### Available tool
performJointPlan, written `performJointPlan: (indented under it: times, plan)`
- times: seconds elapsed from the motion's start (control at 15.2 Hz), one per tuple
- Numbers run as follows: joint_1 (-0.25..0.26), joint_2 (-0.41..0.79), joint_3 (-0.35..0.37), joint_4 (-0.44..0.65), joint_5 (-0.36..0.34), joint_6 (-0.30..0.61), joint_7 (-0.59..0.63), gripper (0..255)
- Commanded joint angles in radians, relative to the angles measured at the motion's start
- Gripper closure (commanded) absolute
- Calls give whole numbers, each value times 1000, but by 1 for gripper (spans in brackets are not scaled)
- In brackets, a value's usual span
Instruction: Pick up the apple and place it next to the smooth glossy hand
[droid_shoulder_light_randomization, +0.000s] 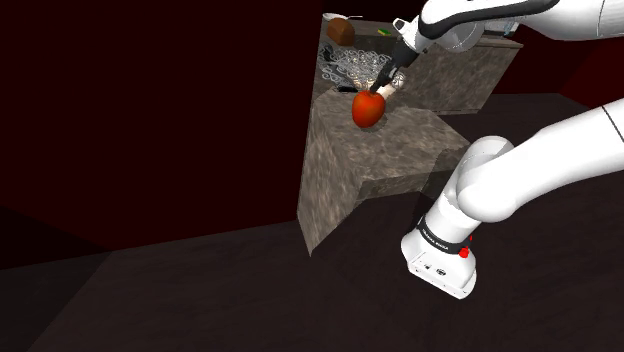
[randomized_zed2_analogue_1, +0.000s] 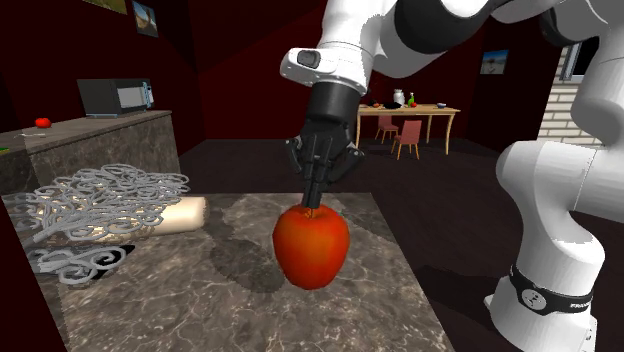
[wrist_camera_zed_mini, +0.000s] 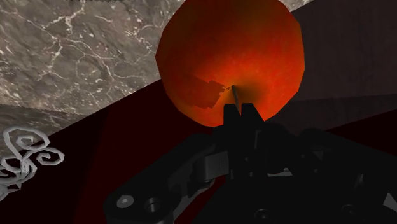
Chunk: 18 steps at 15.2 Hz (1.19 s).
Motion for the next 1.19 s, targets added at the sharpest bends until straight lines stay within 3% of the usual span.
performJointPlan:
  times: [0.0,1.12]
  plan:
    - [-4,-10,13,20,-1,-30,10,255]
    - [-2,-35,82,220,7,-252,69,255]
